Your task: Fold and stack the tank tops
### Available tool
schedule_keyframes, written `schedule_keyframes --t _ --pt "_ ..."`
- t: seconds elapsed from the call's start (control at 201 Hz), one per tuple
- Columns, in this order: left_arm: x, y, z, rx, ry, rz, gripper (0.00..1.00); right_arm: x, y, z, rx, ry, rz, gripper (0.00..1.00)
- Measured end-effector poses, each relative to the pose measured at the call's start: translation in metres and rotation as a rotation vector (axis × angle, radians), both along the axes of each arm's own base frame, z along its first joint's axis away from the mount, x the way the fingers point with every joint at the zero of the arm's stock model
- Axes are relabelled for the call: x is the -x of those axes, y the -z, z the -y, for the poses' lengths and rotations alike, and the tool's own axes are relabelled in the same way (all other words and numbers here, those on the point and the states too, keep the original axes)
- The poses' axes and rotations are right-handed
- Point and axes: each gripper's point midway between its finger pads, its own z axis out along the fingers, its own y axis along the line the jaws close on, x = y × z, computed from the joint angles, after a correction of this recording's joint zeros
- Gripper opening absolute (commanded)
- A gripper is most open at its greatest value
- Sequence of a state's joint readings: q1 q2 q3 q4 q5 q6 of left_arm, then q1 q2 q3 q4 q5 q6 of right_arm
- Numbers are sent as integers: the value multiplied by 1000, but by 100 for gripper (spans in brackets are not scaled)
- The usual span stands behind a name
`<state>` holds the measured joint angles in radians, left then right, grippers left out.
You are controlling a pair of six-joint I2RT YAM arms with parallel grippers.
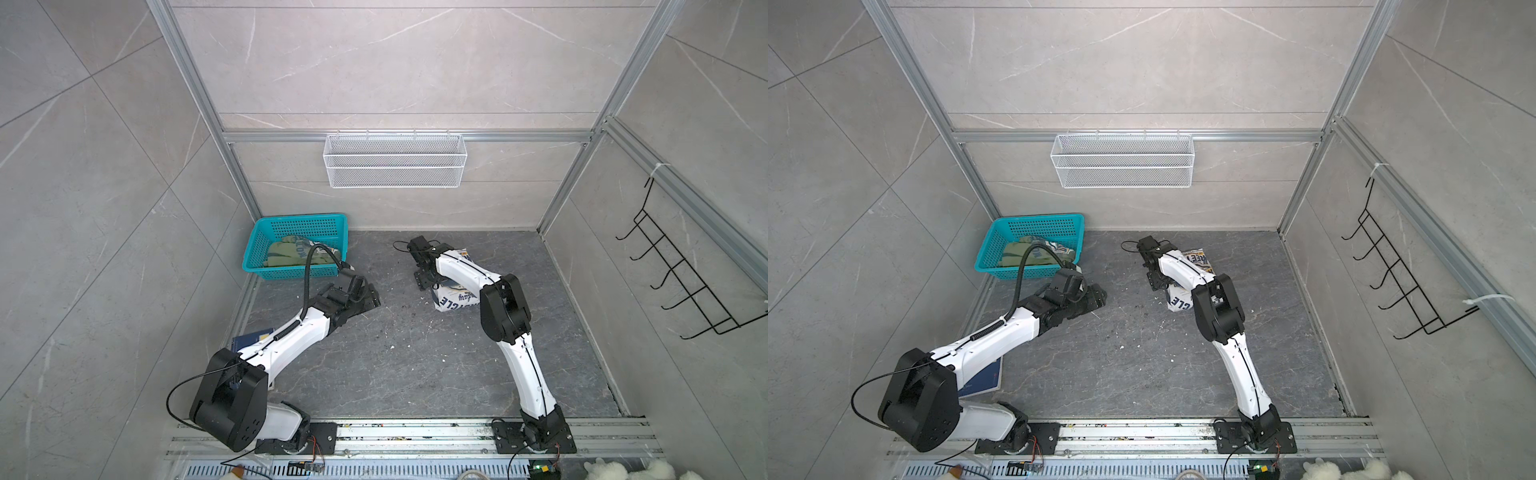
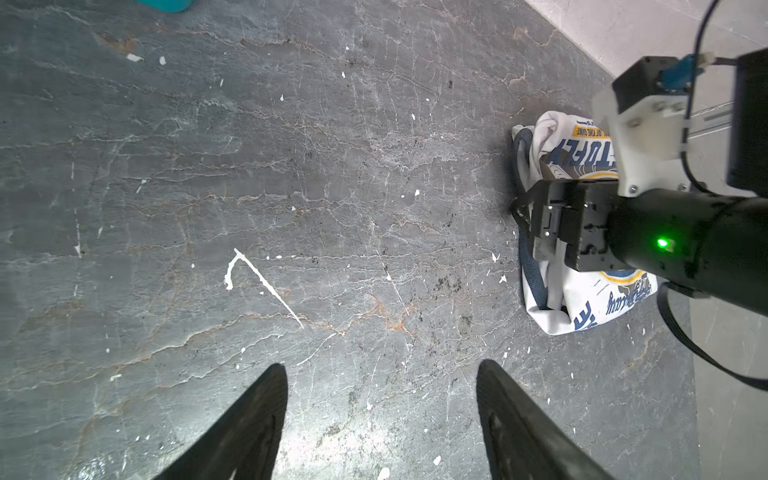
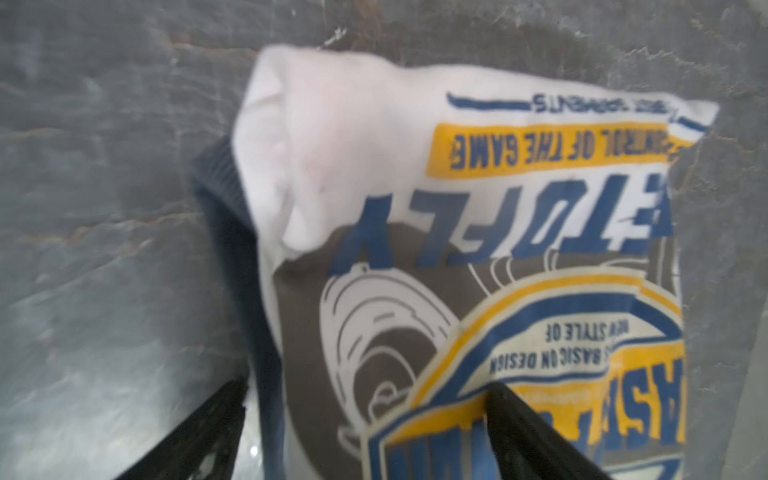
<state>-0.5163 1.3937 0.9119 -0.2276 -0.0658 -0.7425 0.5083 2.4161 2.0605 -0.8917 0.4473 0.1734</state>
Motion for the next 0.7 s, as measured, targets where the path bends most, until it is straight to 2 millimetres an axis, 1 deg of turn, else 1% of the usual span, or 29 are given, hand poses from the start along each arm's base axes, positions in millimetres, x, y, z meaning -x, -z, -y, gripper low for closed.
schedule_keyframes --t 0.104,0.204,0.299,0.388,0.453,0.542,0.657,0.697 --pt "-1 0 -2 -11 -2 6 75 -7 -2 19 9 22 -6 85" --pt "-1 -1 -3 -16 -3 10 75 -16 -2 47 18 54 -15 81" --pt "-1 -6 -5 -21 -10 28 75 -26 1 75 32 74 -27 77" --pt "-2 -12 -7 -22 -15 45 75 -36 2 93 42 71 -32 75" --pt "-1 -15 -8 -22 -16 53 75 -42 2 101 47 64 -31 74" --pt "-2 -17 -12 -30 -22 60 75 -48 1 106 55 54 -32 75" --pt "-2 -18 -16 -45 -28 65 76 -47 -1 106 39 50 -39 83" --pt "-2 -18 -17 -47 -30 65 76 -42 -2 106 29 48 -45 85"
